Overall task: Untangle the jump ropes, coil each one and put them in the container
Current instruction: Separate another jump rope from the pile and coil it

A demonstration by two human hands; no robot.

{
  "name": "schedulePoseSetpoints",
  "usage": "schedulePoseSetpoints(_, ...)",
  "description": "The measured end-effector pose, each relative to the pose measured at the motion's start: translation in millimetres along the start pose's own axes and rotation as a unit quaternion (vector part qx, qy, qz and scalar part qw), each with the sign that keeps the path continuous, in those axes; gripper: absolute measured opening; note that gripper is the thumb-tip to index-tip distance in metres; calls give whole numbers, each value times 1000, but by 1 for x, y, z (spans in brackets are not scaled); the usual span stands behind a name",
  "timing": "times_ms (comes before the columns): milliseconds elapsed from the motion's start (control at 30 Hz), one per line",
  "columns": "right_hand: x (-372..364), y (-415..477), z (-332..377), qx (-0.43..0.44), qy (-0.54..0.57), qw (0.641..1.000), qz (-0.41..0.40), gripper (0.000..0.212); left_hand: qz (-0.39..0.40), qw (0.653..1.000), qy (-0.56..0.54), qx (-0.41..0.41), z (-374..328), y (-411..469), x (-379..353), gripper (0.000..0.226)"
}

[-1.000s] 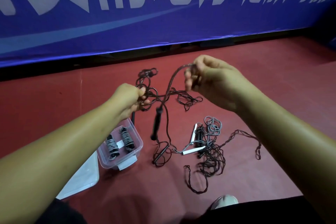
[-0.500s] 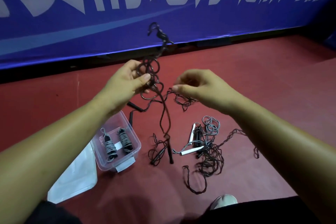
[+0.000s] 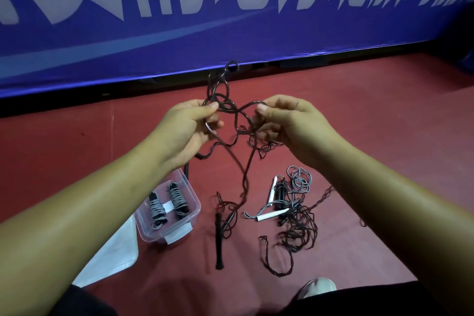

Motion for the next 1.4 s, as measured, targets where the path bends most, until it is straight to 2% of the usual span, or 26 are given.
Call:
schedulePoseSetpoints(67, 6, 1, 3, 8, -3, 1000, 7, 10, 16, 999, 50, 12, 1, 1, 6, 21)
schedulePoseSetpoints(133, 9, 2, 7, 15, -2, 1000, 10, 8, 32, 983, 177, 22, 1, 1, 13, 17)
schedulePoseSetpoints(200, 10, 2, 10, 21, 1, 1000, 12, 7, 29, 935, 352, 16, -3, 3, 22, 24)
schedulePoseSetpoints(267, 9, 1, 9, 14, -1, 1000, 26, 9, 50, 863, 503, -18, -8, 3, 25, 26)
schedulePoseSetpoints(300, 8, 1, 8, 4, -4, 999, 38, 10, 66, 840, 538, -36, -10, 2, 25, 24)
schedulePoseSetpoints(467, 4, -4, 6, -41, 16, 996, 78, 12, 104, 800, 587, -68, -6, 0, 34, 14)
schedulePoseSetpoints(500, 3, -4, 6, -44, 32, 995, 82, 13, 92, 785, 604, -99, -3, -1, 35, 11)
schedulePoseSetpoints(567, 1, -2, 7, -48, 72, 993, 83, 15, 39, 760, 620, -188, -1, -7, 27, 19)
schedulePoseSetpoints(600, -2, -2, 7, -50, 91, 991, 79, 15, 28, 773, 592, -225, -4, -12, 19, 15)
schedulePoseSetpoints(633, -5, -2, 8, -53, 113, 989, 76, 16, 46, 803, 546, -233, -4, -16, 9, 12)
schedulePoseSetpoints(700, -12, -1, 8, -65, 174, 980, 73, 19, 123, 854, 477, -167, 3, -19, -11, 25)
schedulePoseSetpoints(733, -14, 0, 8, -76, 213, 972, 69, 20, 162, 865, 461, -119, 10, -20, -19, 35)
schedulePoseSetpoints(800, -16, 3, 5, -107, 285, 952, 38, 25, 205, 869, 448, -53, 24, -21, -27, 44)
schedulePoseSetpoints(833, -15, 5, 4, -119, 318, 941, 16, 27, 210, 867, 451, -44, 29, -21, -28, 39)
schedulePoseSetpoints(900, -11, 8, 0, -131, 366, 921, -21, 26, 201, 851, 481, -64, 29, -22, -29, 23)
schedulePoseSetpoints(933, -9, 8, -1, -133, 358, 924, -31, 23, 201, 858, 467, -67, 27, -22, -30, 22)
schedulePoseSetpoints(1000, -2, 6, -2, -120, 235, 964, -27, 17, 192, 911, 362, -46, 23, -21, -31, 34)
schedulePoseSetpoints(1067, -2, 2, 0, -84, 80, 993, 31, 21, 160, 948, 272, -35, 18, -19, -31, 37)
schedulePoseSetpoints(1167, -6, -5, 4, -76, -33, 986, 145, 31, 109, 973, 203, -11, 17, -17, -26, 35)
schedulePoseSetpoints(1233, -3, -6, 4, -55, -98, 976, 189, 20, 77, 981, 180, 2, 18, -16, -18, 34)
schedulePoseSetpoints(1400, 7, -3, 8, 13, -290, 945, 148, 12, 33, 991, 130, 4, 13, -9, -10, 33)
Point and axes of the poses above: each hand's wrist, its own y-axis towards the middle knuckle, its own x-axis out of the back of the hand, z = x × y, the point moved 3 cm from there along y, towards the middle knuckle, and after that the axes turned 4 degrees about z, right-handed, at the moved point
